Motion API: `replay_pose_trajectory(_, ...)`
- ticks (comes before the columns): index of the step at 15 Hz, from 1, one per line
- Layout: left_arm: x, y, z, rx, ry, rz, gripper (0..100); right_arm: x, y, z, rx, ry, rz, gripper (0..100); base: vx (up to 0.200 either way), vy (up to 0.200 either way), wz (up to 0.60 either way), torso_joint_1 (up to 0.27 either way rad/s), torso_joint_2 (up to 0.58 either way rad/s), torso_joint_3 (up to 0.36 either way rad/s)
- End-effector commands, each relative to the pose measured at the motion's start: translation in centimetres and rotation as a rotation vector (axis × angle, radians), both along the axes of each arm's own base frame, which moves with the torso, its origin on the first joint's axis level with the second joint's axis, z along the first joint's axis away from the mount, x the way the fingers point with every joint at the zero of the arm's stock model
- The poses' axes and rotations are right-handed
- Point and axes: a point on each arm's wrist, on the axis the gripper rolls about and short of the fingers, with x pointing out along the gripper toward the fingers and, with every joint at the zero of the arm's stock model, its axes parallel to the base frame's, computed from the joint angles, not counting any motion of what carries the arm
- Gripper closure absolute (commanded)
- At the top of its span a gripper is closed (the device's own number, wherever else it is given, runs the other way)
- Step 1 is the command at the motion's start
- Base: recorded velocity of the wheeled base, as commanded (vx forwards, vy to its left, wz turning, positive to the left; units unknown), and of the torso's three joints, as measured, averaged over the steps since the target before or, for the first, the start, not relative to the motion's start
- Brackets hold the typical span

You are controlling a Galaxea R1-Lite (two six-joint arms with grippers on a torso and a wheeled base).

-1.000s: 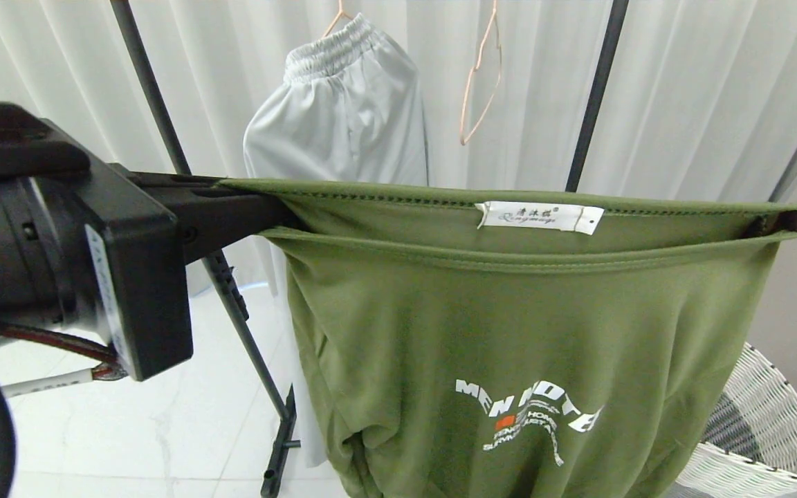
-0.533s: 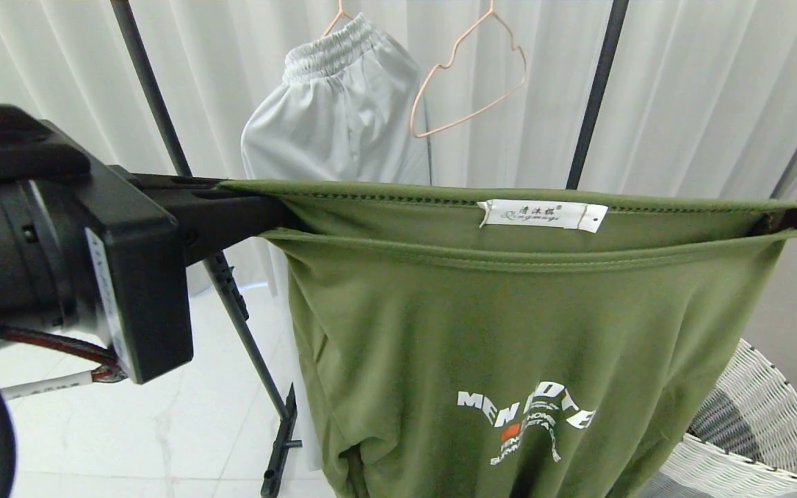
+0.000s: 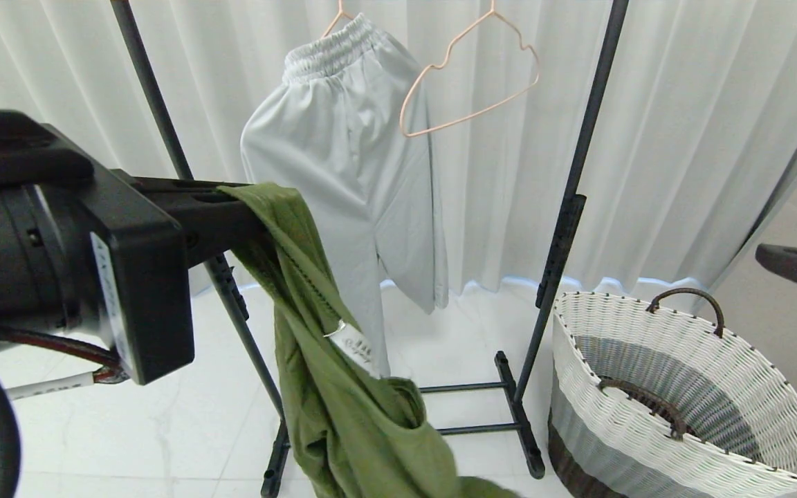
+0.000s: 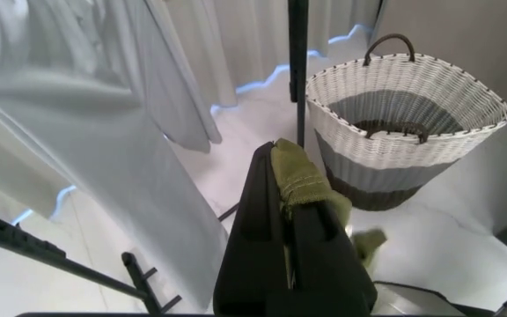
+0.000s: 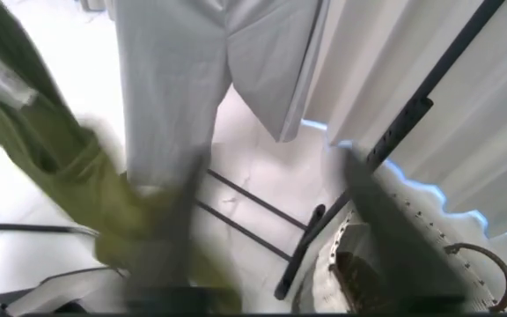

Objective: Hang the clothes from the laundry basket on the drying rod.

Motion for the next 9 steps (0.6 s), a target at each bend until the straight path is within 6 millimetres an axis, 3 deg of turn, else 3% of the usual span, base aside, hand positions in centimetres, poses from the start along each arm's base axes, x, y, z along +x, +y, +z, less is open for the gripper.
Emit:
replay_pose_trajectory(1,0.0,0.1,-0.2,0.011,0.001,0.005,100,0.1,0.1,-0.1,-0.012,0.001,0.000,0,0.000,0.000,0.00,0.000,0.00,0.000)
replay_pose_trajectory(3,0.2,0.8,-1.1,0.041,0.004,0.041,100,0.3,-0.1,-0.4,-0.032,0.013,-0.039,0,0.000,0.000,0.00,0.000,0.00,0.000)
replay_pose_trajectory(5,0.6,2.1,-2.3,0.100,0.000,0.119,100,1.2,-1.6,-1.4,-0.124,0.079,-0.231,0,0.000,0.000,0.00,0.000,0.00,0.000)
replay_pose_trajectory(9,0.6,3.6,-2.6,0.144,-0.029,0.166,100,1.7,-3.0,-1.7,-0.181,0.098,-0.360,0,0.000,0.000,0.00,0.000,0.00,0.000)
